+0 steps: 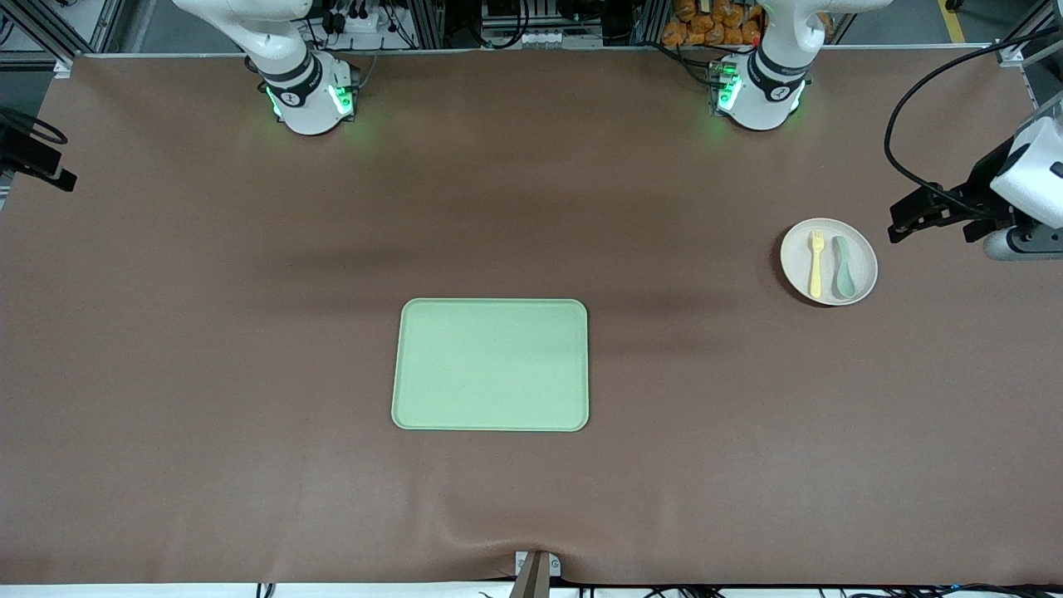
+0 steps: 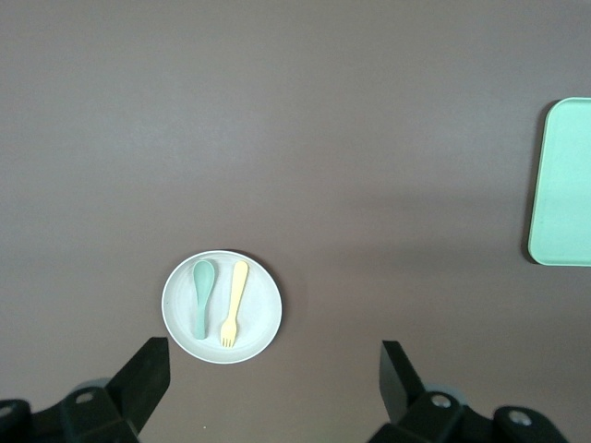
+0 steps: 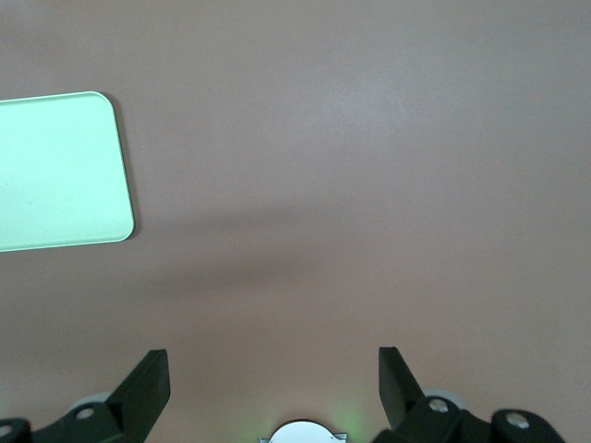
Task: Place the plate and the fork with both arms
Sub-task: 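Move the left gripper toward the white plate's rim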
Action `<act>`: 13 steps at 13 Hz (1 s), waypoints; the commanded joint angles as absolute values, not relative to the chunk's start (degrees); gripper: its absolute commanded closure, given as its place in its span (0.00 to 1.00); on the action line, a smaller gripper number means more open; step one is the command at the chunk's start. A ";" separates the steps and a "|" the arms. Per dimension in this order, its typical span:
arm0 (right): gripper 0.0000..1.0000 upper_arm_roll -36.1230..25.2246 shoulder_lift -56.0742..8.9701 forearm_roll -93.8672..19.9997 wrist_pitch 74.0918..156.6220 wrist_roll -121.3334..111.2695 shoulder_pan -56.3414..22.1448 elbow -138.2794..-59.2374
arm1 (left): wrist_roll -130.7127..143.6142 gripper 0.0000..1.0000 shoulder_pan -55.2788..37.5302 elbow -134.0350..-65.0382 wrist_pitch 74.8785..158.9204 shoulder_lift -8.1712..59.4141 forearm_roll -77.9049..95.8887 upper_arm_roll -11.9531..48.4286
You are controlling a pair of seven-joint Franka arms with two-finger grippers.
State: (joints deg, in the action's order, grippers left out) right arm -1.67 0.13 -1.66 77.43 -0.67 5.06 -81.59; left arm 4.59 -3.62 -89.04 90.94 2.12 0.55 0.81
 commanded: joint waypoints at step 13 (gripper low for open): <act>0.00 -0.62 0.35 -2.55 77.08 -0.26 6.06 -82.18 | -0.61 0.00 5.17 -92.54 91.31 10.19 4.46 0.88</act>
State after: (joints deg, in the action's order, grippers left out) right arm -1.41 0.07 -1.66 77.37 -0.67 5.07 -81.89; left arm 1.11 2.85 -91.20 90.91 10.04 1.85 0.61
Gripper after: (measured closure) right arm 0.000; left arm 0.000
